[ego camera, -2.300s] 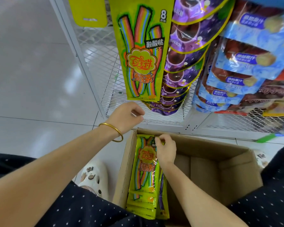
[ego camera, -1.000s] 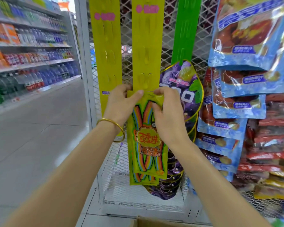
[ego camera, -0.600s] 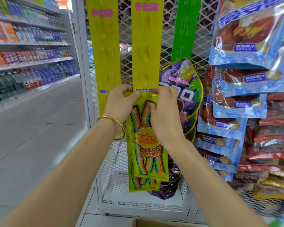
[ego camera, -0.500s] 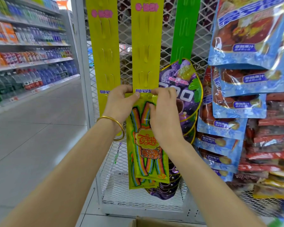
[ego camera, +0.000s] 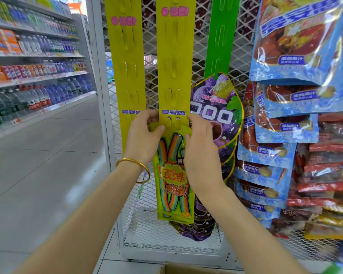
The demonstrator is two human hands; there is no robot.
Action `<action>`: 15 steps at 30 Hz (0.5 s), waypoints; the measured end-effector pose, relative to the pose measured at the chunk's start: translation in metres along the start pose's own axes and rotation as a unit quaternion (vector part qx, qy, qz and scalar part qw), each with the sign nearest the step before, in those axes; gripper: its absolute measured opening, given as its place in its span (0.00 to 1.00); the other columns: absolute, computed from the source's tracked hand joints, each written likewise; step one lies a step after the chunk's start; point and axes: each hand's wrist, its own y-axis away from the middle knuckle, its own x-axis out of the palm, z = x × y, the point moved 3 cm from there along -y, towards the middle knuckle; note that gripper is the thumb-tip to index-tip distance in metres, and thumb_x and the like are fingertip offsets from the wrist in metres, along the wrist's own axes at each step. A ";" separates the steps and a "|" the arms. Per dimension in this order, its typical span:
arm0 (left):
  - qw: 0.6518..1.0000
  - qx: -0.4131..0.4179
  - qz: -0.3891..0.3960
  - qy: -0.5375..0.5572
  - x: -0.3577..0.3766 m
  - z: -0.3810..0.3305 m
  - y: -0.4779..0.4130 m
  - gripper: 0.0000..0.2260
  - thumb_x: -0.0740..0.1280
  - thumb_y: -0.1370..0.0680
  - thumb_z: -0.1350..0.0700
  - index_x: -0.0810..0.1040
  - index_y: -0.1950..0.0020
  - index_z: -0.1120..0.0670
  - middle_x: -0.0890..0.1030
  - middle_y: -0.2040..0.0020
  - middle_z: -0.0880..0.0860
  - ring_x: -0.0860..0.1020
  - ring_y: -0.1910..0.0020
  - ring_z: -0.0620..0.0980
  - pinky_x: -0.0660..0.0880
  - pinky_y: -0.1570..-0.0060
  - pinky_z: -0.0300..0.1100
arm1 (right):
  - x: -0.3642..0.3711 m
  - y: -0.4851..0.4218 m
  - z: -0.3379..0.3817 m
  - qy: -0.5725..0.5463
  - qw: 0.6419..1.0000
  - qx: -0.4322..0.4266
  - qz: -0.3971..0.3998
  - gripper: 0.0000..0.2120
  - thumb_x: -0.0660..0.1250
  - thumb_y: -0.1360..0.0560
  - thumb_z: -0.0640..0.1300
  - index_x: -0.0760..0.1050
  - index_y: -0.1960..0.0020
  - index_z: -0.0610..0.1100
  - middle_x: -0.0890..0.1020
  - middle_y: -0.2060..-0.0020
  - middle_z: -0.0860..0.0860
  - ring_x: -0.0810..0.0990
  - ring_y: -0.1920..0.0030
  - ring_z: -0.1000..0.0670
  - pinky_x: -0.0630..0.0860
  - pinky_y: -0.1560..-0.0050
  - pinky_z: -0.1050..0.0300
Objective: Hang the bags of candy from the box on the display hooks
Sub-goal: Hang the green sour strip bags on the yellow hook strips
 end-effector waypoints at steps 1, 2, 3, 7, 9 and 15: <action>1.000 0.004 -0.004 -0.013 0.000 0.000 0.001 0.12 0.66 0.25 0.65 0.71 0.48 0.50 0.72 0.56 0.38 0.72 0.57 0.37 0.69 0.58 0.22 | 0.000 -0.001 -0.001 -0.001 1.000 0.005 0.008 0.22 0.64 0.27 0.31 0.65 0.35 0.42 0.73 0.44 0.45 0.79 0.58 0.42 0.78 0.68 0.50; 1.000 0.007 -0.007 -0.023 -0.001 -0.001 0.002 0.12 0.66 0.25 0.65 0.71 0.48 0.49 0.72 0.57 0.38 0.71 0.57 0.36 0.68 0.59 0.21 | -0.001 -0.001 -0.002 -0.014 1.000 0.016 0.021 0.21 0.63 0.26 0.31 0.65 0.35 0.41 0.73 0.43 0.45 0.79 0.58 0.40 0.78 0.68 0.47; 1.000 0.009 -0.009 -0.028 0.000 -0.001 0.003 0.13 0.66 0.25 0.65 0.70 0.48 0.49 0.71 0.56 0.38 0.71 0.57 0.37 0.67 0.59 0.20 | -0.001 -0.001 -0.003 -0.023 0.999 0.030 0.035 0.20 0.61 0.25 0.31 0.65 0.34 0.42 0.73 0.42 0.44 0.79 0.58 0.38 0.77 0.66 0.46; 0.999 0.009 -0.018 -0.029 0.001 -0.001 0.005 0.14 0.66 0.26 0.67 0.72 0.47 0.51 0.73 0.54 0.43 0.71 0.53 0.41 0.65 0.58 0.19 | 0.000 0.001 -0.005 -0.005 0.999 0.034 0.025 0.19 0.61 0.24 0.33 0.65 0.35 0.42 0.73 0.43 0.44 0.80 0.63 0.39 0.77 0.68 0.46; 0.999 0.006 -0.018 -0.027 0.001 -0.001 0.007 0.14 0.67 0.26 0.66 0.72 0.47 0.50 0.73 0.53 0.43 0.71 0.52 0.42 0.67 0.57 0.20 | 0.000 0.002 -0.006 0.010 1.000 0.022 0.005 0.21 0.66 0.27 0.33 0.66 0.36 0.42 0.75 0.45 0.44 0.80 0.66 0.42 0.77 0.73 0.49; 1.000 0.009 -0.025 -0.014 -0.007 0.006 0.023 0.18 0.68 0.27 0.65 0.69 0.44 0.48 0.74 0.45 0.50 0.73 0.49 0.43 0.73 0.50 0.33 | -0.017 0.027 -0.012 0.014 0.999 0.001 -0.049 0.26 0.68 0.29 0.32 0.61 0.37 0.46 0.75 0.48 0.42 0.79 0.67 0.41 0.74 0.79 0.49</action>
